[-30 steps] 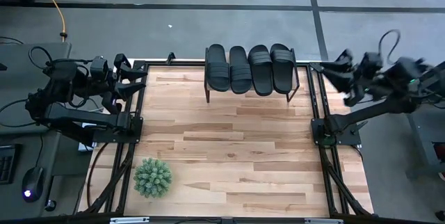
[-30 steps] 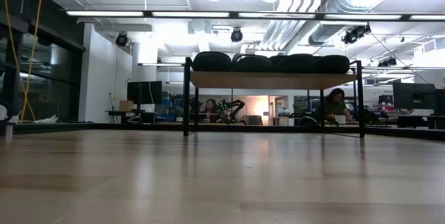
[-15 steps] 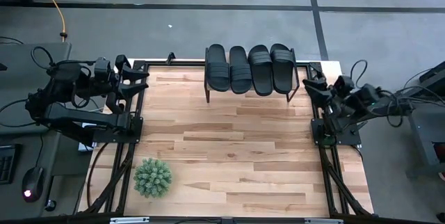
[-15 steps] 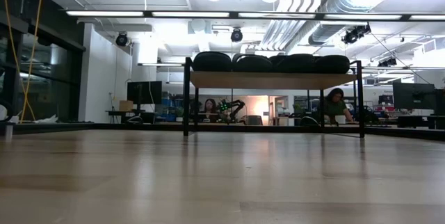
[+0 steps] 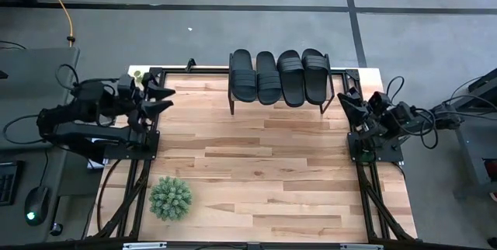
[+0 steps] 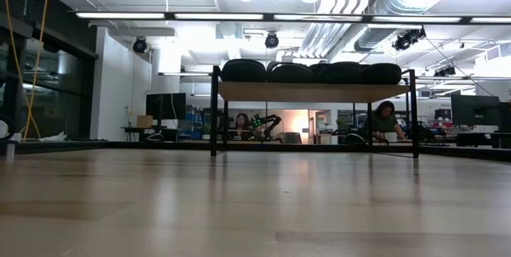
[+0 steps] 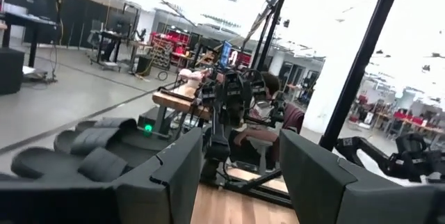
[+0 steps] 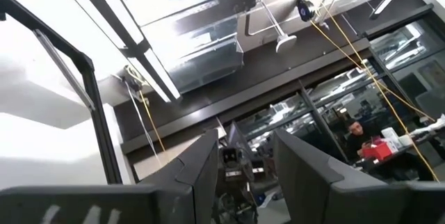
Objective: Pick and place slides into the shelf
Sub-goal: Return to Home Position
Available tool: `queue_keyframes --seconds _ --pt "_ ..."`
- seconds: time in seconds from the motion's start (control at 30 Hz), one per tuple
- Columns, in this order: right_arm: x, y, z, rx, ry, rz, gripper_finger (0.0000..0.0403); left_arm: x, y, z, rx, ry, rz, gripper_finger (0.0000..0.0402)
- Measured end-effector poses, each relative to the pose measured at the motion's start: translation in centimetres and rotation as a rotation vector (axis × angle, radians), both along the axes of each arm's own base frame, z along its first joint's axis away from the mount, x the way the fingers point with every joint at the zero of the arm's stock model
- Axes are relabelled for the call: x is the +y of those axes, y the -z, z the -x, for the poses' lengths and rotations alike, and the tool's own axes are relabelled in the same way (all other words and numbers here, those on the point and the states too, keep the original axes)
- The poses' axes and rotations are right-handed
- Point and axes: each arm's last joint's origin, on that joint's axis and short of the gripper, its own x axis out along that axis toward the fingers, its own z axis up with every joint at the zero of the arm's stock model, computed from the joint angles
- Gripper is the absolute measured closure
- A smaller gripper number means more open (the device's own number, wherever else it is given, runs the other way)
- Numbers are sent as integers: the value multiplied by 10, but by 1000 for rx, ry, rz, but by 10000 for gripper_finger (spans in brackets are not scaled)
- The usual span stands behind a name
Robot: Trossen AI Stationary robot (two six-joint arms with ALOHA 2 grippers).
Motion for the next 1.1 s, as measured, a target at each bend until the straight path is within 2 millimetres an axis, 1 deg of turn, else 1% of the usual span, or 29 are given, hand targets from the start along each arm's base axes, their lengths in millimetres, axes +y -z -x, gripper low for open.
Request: queue_keyframes --seconds 0.23,0.47,0.9,1.1 --pt "0 29 1 -47 -20 -15 273 0 33 2 5 10 46 224" --pt "-1 61 7 -102 -33 -37 273 -1 48 10 -9 -8 46 224" --pt "-1 64 5 -59 -13 -33 273 -2 75 18 -25 -15 69 224" --pt "0 70 0 7 -29 -42 273 -2 88 19 -22 -24 83 224"
